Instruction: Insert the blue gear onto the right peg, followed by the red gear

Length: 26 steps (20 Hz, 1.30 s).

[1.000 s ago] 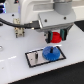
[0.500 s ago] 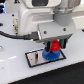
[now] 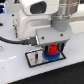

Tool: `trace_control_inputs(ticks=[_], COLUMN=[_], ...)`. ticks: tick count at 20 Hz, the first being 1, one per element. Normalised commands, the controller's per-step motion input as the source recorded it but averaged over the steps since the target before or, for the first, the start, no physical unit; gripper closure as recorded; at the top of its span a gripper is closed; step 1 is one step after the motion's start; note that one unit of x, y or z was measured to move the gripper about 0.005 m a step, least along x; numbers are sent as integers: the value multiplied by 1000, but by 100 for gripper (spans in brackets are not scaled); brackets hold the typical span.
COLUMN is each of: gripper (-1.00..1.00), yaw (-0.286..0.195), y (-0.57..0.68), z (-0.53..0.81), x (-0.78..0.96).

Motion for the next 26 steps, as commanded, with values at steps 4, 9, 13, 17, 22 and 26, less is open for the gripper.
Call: trace_control_inputs(ticks=[4,9,13,17,22,26], gripper=[100,-100,-100,-100,-100,-100], yaw=[0,0,0,0,0,0], y=[-33,-59,-38,20,182,118], z=[-185,-179,-72,128,702,581], x=[123,46,20,-1,-10,-14])
